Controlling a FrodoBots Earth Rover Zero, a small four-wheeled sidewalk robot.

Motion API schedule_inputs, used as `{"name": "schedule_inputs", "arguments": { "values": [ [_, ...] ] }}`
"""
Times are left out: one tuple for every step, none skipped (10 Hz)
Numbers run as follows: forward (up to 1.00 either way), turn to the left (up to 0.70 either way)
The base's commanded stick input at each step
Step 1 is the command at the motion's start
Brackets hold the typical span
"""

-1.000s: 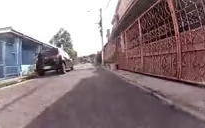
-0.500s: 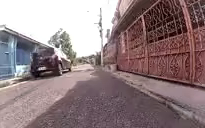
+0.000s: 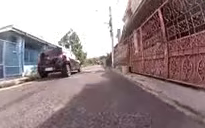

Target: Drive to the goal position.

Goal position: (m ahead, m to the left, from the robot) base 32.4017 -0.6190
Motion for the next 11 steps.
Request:
{"name": "schedule_inputs", "arguments": {
  "values": [
    [0.85, 0.00],
    [0.85, 0.00],
    [0.85, 0.00],
    [0.85, 0.00],
    [0.85, 0.00],
    [0.85, 0.00],
    [0.85, 0.00],
    [0.85, 0.00],
    [0.85, 0.00],
    [0.85, 0.00],
    [0.85, 0.00]
  ]
}}
